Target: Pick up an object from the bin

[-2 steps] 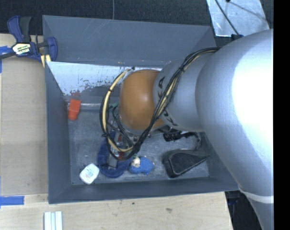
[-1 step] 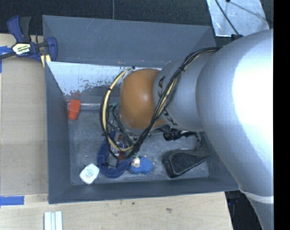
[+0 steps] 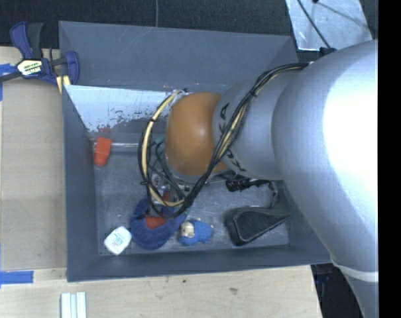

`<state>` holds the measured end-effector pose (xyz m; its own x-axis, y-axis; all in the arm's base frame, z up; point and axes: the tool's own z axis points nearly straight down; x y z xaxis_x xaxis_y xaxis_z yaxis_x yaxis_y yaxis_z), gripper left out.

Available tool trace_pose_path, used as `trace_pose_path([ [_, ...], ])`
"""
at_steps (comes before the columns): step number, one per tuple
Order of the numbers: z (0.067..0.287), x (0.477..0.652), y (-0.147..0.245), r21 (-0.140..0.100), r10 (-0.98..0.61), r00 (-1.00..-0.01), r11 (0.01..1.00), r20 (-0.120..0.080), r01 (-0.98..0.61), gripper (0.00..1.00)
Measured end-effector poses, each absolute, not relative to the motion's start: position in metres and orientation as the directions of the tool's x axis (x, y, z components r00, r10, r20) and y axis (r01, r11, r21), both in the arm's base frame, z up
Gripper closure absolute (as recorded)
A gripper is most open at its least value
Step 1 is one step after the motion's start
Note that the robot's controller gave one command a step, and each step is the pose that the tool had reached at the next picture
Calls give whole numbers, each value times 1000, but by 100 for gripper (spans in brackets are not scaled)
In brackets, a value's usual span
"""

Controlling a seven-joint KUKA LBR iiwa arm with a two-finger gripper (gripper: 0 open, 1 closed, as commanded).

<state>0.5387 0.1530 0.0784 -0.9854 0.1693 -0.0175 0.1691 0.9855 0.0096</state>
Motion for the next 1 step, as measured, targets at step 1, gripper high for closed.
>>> trace_pose_path([
  [1, 168, 542, 153, 4, 168, -986, 986, -10, 168, 100],
])
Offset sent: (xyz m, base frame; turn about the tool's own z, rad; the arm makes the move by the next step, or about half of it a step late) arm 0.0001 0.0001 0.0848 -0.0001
